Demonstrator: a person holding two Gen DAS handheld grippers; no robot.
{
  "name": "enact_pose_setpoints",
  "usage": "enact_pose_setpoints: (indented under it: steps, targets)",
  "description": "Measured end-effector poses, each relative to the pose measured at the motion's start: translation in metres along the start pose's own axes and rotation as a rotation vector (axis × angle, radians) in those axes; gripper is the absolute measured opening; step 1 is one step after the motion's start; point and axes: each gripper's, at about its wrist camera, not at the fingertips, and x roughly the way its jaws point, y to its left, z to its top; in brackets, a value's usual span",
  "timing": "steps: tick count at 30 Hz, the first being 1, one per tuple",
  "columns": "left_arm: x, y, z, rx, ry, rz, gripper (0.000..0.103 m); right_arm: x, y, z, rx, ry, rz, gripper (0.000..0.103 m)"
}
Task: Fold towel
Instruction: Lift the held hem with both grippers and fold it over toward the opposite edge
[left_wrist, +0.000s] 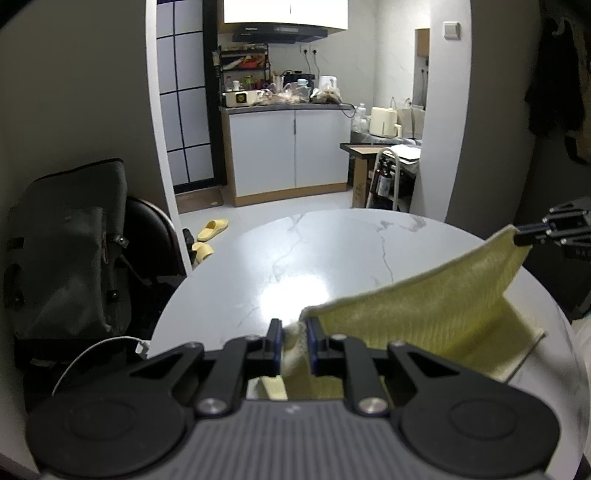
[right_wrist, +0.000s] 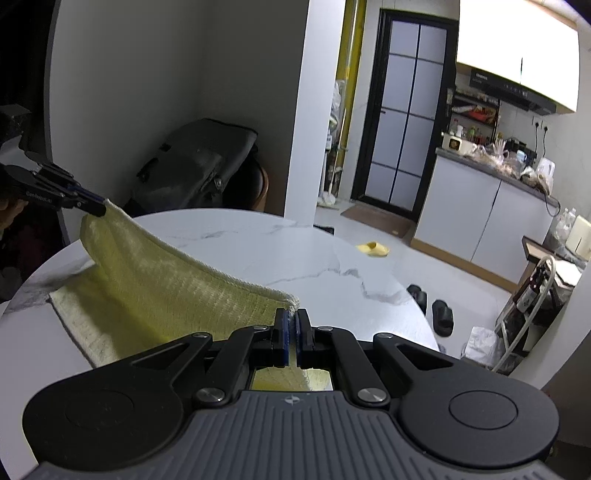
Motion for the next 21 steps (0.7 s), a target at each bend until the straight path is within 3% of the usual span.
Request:
enact_pose_setpoints:
  steps: [11,16,21]
  targets:
    - [-0.006,-0.004,0.002,-0.002,-0.002,-0.004,0.015,-0.002,0.001,0.006,-0.007,-0.014,0.004,0.004]
    - [-0.007,-0.005,-0.019,-0.032,0.034,-0.025,0.015,-0.008,0.008,-0.010,-0.001,0.019,0.013,0.004]
    - [-0.006,-0.012,-0.042,-0.052,0.071,-0.098,0.016,-0.011,0.016,-0.028,0.005,0.050,0.032,0.004]
